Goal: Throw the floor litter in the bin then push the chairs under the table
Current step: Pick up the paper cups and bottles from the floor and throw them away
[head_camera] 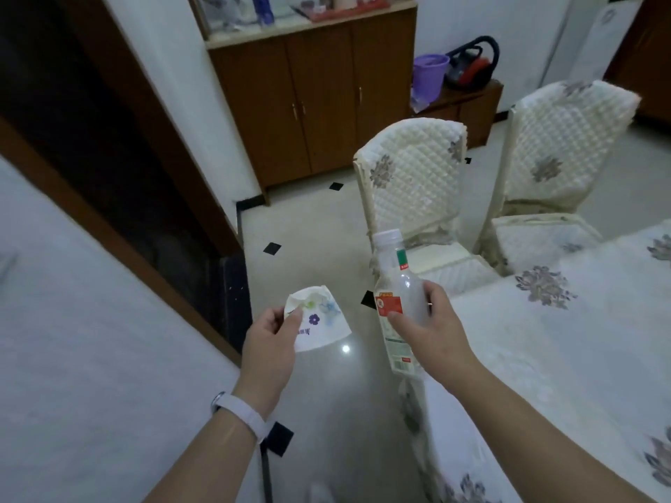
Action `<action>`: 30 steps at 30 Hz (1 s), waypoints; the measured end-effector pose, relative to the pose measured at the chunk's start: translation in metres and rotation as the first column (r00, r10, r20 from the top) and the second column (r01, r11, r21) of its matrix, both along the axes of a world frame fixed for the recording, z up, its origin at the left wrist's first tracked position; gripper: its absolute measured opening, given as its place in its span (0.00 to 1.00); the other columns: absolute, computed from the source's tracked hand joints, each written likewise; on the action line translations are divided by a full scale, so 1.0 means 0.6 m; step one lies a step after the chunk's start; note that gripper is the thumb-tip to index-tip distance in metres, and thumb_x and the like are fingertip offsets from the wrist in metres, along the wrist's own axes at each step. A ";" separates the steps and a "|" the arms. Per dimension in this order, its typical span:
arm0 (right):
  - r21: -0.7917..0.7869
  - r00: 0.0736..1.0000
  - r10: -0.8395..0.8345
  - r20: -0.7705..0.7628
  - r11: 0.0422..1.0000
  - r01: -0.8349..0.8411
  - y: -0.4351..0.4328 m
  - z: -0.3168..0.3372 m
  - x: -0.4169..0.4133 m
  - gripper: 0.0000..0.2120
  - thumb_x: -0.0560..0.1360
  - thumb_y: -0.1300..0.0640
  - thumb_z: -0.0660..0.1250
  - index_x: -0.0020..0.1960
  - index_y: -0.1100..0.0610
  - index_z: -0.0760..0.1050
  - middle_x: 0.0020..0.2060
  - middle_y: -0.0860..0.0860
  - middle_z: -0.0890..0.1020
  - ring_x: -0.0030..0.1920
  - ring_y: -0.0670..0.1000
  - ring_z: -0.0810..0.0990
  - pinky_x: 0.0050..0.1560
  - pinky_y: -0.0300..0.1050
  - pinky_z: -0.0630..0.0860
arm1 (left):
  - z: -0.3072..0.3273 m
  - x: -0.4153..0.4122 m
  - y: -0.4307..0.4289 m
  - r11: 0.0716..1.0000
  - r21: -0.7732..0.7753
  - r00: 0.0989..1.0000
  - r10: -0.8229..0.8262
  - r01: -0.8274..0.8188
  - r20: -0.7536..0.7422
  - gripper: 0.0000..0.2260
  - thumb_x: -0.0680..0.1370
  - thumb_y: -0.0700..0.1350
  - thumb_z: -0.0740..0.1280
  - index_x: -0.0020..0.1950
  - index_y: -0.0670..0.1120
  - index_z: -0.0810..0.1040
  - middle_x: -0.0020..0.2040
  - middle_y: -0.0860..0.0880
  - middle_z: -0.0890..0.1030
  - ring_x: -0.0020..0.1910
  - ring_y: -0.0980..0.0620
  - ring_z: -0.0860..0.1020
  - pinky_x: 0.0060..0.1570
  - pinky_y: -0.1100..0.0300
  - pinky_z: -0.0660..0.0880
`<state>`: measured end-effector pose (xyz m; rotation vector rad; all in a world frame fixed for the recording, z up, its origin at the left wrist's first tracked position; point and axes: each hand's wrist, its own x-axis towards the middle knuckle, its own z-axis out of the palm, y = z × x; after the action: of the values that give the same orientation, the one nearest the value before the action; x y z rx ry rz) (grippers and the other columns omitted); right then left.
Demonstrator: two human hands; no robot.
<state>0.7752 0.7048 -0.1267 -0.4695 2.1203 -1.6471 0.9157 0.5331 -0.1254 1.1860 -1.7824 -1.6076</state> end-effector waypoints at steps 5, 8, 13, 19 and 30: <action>0.026 0.999 0.043 -0.007 0.999 -0.043 -0.131 -0.017 -0.041 0.17 0.71 0.49 0.74 0.53 0.41 0.68 0.50 0.42 0.79 0.47 0.41 0.79 0.45 0.40 0.76 | -0.019 -0.030 -0.127 0.999 0.026 0.999 0.033 -0.033 -0.027 0.05 0.80 0.48 0.67 0.49 0.48 0.81 0.43 0.48 0.85 0.45 0.46 0.84 0.48 0.49 0.80; 0.039 0.999 0.039 -0.026 0.999 -0.038 -0.222 -0.023 -0.065 0.18 0.71 0.47 0.74 0.55 0.41 0.68 0.51 0.41 0.78 0.48 0.39 0.79 0.44 0.38 0.75 | -0.034 -0.059 -0.226 0.998 0.056 0.998 0.023 -0.019 -0.057 0.05 0.80 0.49 0.67 0.50 0.49 0.80 0.44 0.48 0.85 0.46 0.46 0.84 0.50 0.45 0.81; 0.076 0.995 0.032 -0.095 0.997 -0.025 -0.382 0.011 -0.105 0.21 0.69 0.44 0.74 0.58 0.43 0.70 0.53 0.41 0.79 0.49 0.39 0.79 0.47 0.39 0.78 | -0.029 -0.110 -0.402 0.996 0.089 0.992 0.004 0.008 -0.128 0.05 0.80 0.49 0.67 0.51 0.48 0.80 0.45 0.47 0.85 0.47 0.44 0.83 0.49 0.45 0.81; 0.096 0.987 -0.011 -0.163 0.995 0.027 -0.495 0.044 -0.147 0.21 0.69 0.43 0.74 0.59 0.41 0.70 0.53 0.41 0.79 0.51 0.40 0.79 0.52 0.43 0.78 | -0.014 -0.206 -0.543 0.998 0.042 0.987 -0.045 0.052 -0.156 0.04 0.80 0.49 0.67 0.50 0.50 0.80 0.45 0.48 0.84 0.45 0.47 0.83 0.46 0.50 0.80; 0.064 0.996 -0.007 -0.087 0.998 0.013 -0.683 -0.013 -0.296 0.20 0.73 0.55 0.73 0.61 0.48 0.71 0.50 0.42 0.80 0.48 0.40 0.80 0.45 0.39 0.75 | -0.032 -0.346 -0.704 0.999 0.043 0.983 0.015 -0.007 -0.183 0.04 0.79 0.47 0.68 0.46 0.48 0.80 0.42 0.49 0.85 0.44 0.47 0.83 0.45 0.50 0.79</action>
<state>0.5974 0.2950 -0.1342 -0.5198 2.2338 -1.5855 0.7079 0.1110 -0.1447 1.0275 -1.6315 -1.6968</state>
